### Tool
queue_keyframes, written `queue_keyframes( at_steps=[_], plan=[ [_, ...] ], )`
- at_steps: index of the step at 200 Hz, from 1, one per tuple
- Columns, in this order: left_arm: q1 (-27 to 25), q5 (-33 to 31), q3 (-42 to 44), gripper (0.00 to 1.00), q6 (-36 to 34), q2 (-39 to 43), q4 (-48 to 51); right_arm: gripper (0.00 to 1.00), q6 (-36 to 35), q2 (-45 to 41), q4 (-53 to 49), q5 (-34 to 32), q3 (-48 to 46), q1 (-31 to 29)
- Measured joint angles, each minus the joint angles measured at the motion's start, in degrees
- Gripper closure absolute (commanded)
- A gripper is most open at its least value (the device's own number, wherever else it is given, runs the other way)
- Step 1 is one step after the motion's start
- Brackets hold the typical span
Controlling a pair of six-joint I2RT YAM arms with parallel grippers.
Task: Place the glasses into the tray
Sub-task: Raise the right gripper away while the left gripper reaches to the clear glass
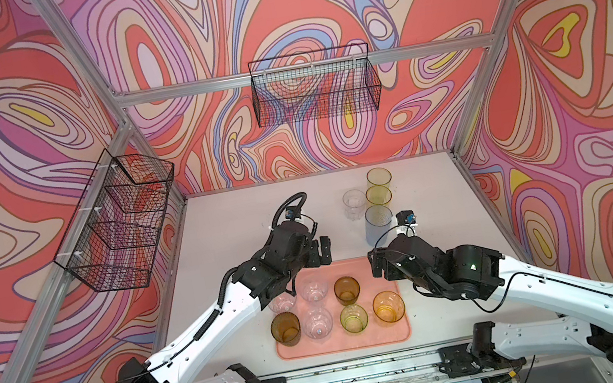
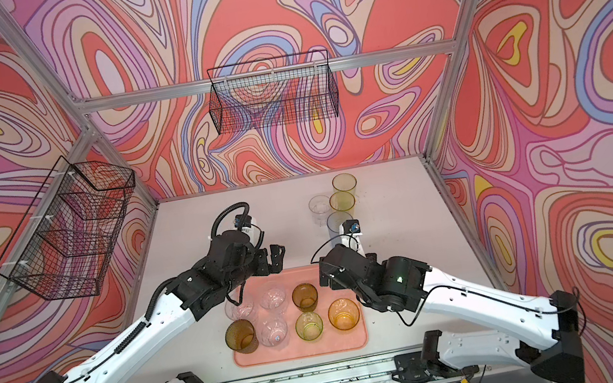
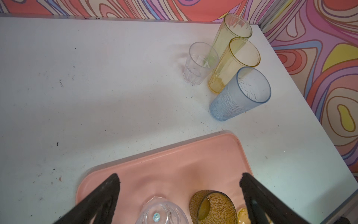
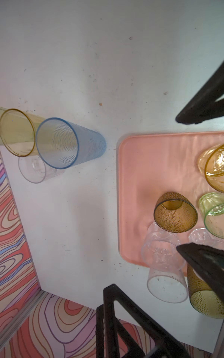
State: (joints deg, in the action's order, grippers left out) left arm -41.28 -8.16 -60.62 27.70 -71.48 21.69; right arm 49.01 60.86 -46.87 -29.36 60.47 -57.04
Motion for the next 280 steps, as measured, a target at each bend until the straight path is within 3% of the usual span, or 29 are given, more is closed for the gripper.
queue_keyframes(
  at_steps=[70, 136, 171, 280],
  plan=[
    [5.4, 4.8, -7.2, 0.0, 0.0, -11.0, -3.6, 0.02, -11.5, -2.7, 3.7, 6.2, 0.0, 12.3],
    [5.7, 6.7, -12.7, 0.0, 0.6, -16.6, -4.1, 0.02, -20.1, -2.5, 11.6, 21.1, -1.7, 29.8],
    [6.1, 6.8, -15.6, 0.0, 0.6, -19.1, -4.0, 0.02, -21.6, -2.6, 14.4, 31.5, -5.0, 38.9],
    [7.5, 9.8, -27.8, 0.0, 0.6, -33.8, -3.1, 0.02, -22.8, -2.6, 20.5, 51.1, -11.5, 53.0]
  ],
)
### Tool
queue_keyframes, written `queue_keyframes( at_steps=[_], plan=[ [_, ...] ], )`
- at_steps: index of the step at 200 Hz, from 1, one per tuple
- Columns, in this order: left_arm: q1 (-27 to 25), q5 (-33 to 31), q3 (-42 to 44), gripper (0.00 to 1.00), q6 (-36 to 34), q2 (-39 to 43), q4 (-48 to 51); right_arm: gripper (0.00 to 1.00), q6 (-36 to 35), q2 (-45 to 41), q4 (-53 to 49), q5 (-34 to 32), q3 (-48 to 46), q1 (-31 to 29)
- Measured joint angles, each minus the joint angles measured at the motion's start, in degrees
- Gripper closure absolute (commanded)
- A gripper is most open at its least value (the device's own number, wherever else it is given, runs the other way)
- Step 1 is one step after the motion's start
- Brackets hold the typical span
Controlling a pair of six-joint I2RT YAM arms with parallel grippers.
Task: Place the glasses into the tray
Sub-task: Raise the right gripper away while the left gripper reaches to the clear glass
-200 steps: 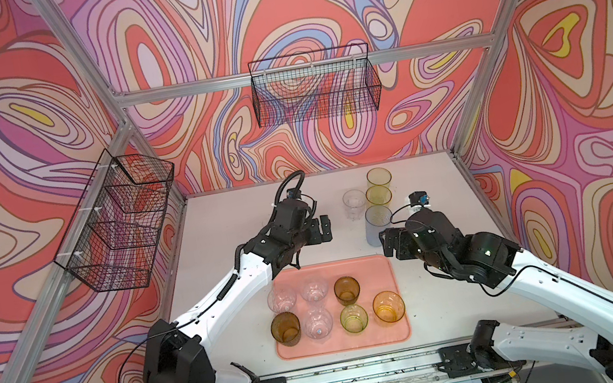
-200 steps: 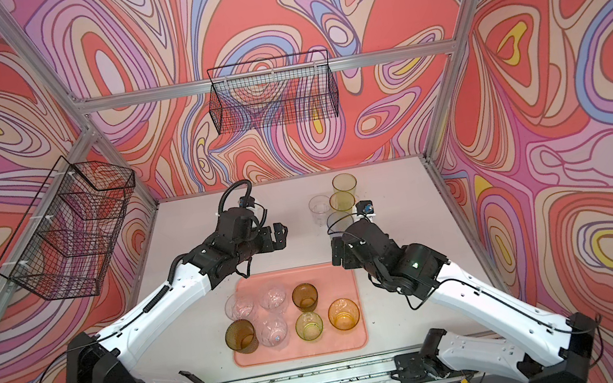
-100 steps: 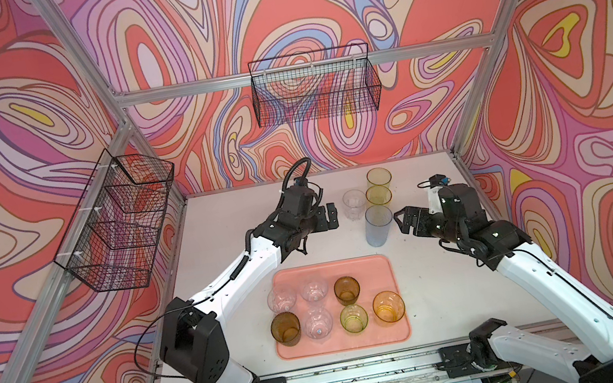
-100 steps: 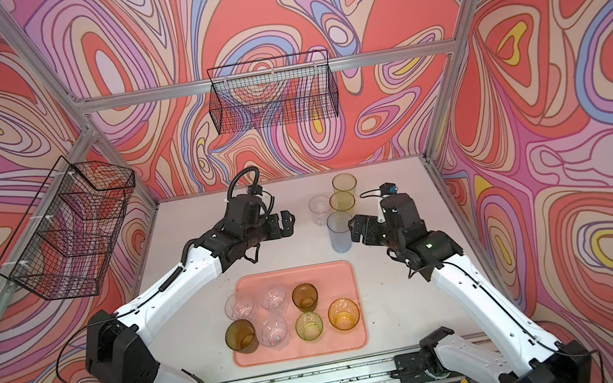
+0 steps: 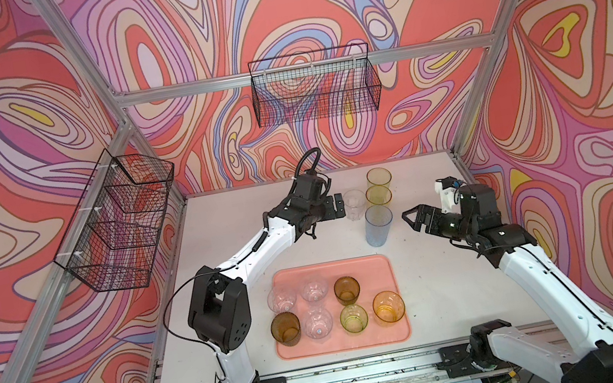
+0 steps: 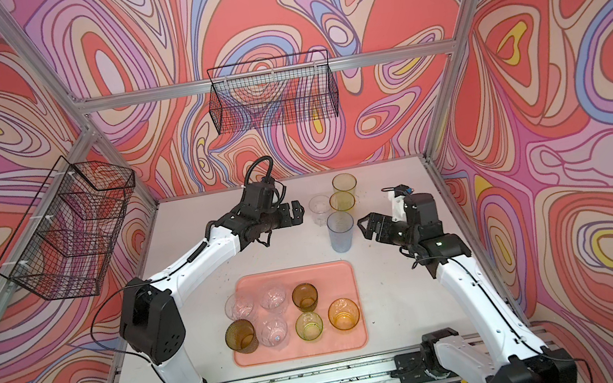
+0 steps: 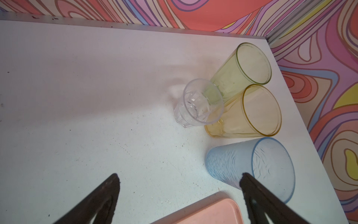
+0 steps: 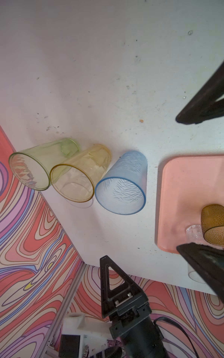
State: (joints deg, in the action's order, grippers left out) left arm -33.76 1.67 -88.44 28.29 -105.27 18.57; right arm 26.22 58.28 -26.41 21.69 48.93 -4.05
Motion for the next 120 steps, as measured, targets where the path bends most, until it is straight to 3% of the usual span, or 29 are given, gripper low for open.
queue_keyframes(
  at_steps=[37, 120],
  plan=[
    [0.7, 1.1, -4.2, 0.01, 0.0, -4.2, 1.4, 0.02, -0.7, -0.9, 0.3, 2.3, -1.1, 0.2],
    [0.9, 3.3, -14.1, 0.31, -0.7, -14.1, 4.3, 0.02, -3.0, -2.0, 0.5, 1.6, -1.7, 0.3]
  ],
)
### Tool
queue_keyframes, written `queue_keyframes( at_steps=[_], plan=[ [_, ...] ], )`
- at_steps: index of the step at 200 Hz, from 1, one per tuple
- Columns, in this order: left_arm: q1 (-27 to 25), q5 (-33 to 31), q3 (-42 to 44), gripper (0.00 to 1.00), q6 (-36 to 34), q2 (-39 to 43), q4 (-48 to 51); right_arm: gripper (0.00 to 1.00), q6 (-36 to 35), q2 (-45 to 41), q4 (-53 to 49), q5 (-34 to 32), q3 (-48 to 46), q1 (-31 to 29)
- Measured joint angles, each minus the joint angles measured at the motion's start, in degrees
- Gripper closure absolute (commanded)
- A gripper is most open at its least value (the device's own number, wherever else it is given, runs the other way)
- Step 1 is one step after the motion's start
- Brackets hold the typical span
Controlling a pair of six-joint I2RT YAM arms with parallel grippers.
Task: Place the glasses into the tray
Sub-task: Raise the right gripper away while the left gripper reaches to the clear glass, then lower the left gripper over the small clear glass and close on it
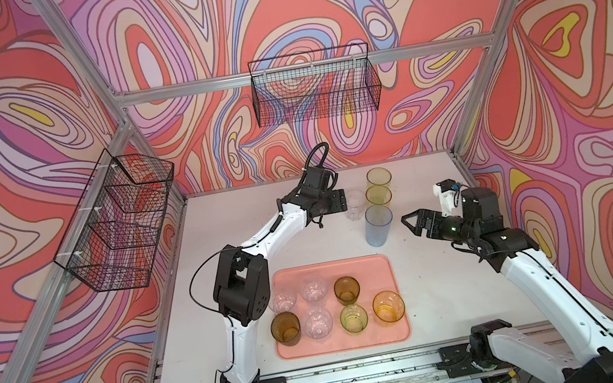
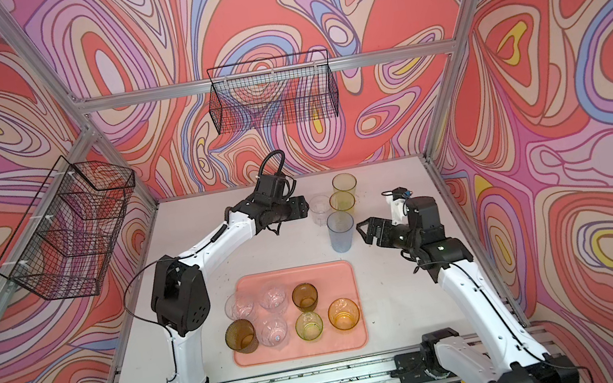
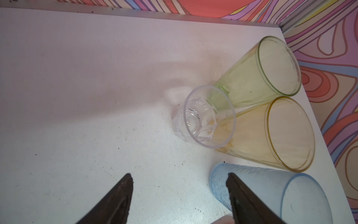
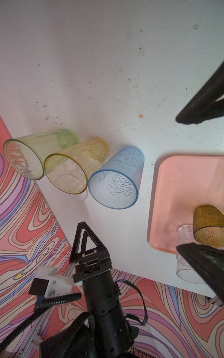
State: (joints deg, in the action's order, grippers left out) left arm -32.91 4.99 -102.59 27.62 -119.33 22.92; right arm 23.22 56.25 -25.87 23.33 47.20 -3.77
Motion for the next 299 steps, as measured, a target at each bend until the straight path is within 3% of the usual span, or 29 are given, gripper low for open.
queue_keyframes(
  at_steps=[71, 223, 299],
  plan=[
    [0.0, 2.7, -7.0, 0.39, 0.0, -6.8, 2.3, 0.02, 0.0, -0.1, 0.4, -0.2, -2.6, 0.0],
    [0.0, -0.3, -20.1, 0.54, -1.6, -17.4, 7.7, 0.02, 0.0, -1.1, -0.3, -1.4, -3.3, 0.0],
    [0.0, -0.6, -21.0, 0.75, -2.2, -18.5, 7.8, 0.02, 0.0, -1.0, -0.7, -2.5, -3.5, 0.0]
  ],
)
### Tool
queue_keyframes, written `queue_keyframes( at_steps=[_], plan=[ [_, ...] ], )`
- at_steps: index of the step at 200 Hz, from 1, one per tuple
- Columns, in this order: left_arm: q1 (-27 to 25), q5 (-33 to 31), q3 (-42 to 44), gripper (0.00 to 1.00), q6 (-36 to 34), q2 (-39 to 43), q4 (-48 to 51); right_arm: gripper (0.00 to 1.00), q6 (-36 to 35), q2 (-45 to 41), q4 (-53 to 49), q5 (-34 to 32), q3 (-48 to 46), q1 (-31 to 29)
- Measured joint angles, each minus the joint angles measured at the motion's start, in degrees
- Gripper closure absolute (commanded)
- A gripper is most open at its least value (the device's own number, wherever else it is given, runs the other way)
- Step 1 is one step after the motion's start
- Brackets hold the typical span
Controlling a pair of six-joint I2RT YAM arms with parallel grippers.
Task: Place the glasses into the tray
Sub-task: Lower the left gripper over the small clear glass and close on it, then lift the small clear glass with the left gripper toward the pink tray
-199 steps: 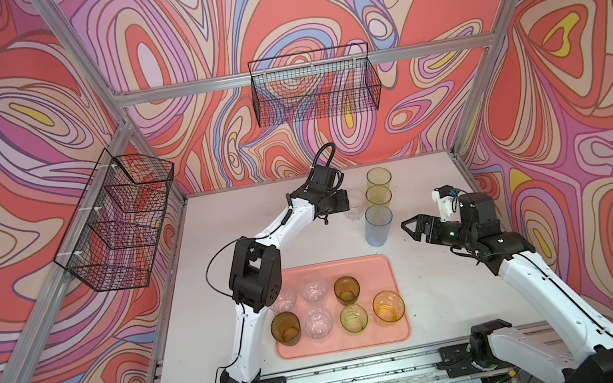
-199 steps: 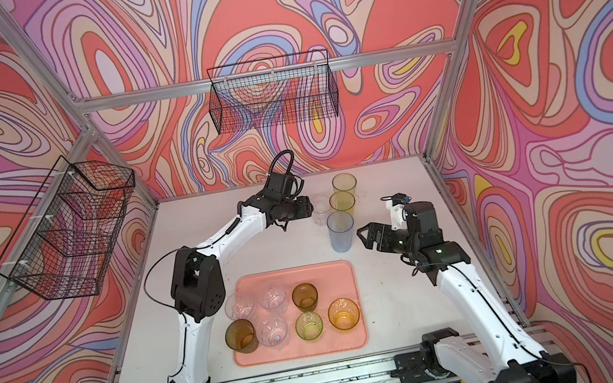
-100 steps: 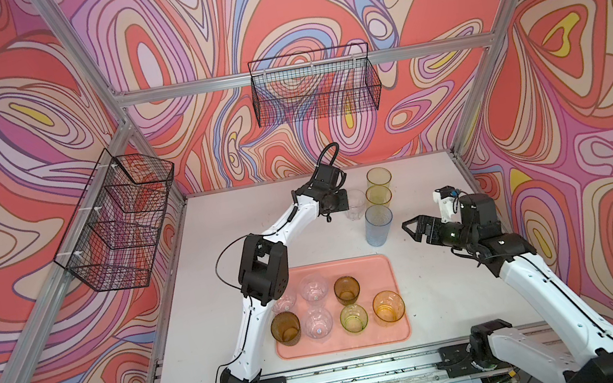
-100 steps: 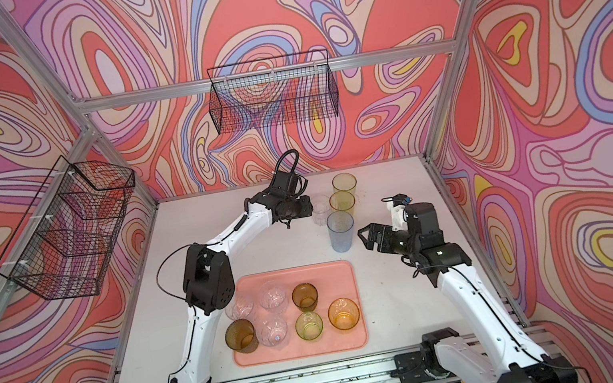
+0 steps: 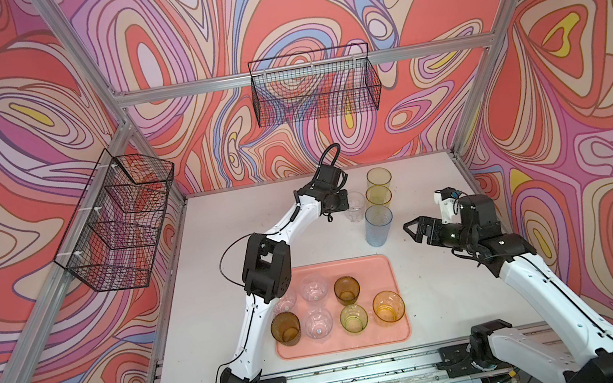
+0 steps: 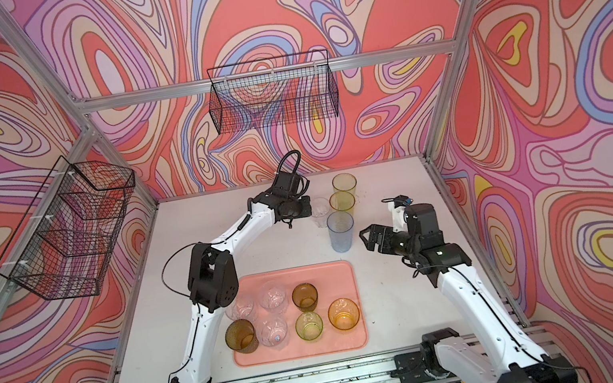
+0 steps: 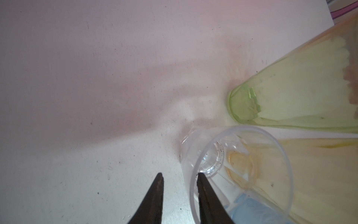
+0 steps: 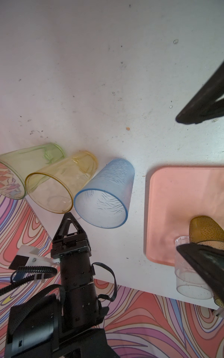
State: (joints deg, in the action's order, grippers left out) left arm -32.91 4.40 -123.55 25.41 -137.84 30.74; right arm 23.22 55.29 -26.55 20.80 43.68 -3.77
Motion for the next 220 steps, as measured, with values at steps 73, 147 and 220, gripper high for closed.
queue_keyframes(
  at_steps=[73, 147, 220],
  plan=[
    [0.0, -1.0, -0.2, 0.89, -1.3, -0.3, 0.8, 0.02, 0.4, 1.0, 0.0, -0.4, -0.3, 0.0],
    [0.0, -4.7, -0.5, 1.0, -1.4, -0.3, 1.7, 0.02, 1.2, 1.5, 0.3, -0.5, -0.6, 0.0],
    [0.5, -8.6, 7.4, 1.0, -1.4, 5.1, 0.7, 0.02, 3.1, 2.2, 1.5, -1.4, -1.4, 0.0]
  ],
)
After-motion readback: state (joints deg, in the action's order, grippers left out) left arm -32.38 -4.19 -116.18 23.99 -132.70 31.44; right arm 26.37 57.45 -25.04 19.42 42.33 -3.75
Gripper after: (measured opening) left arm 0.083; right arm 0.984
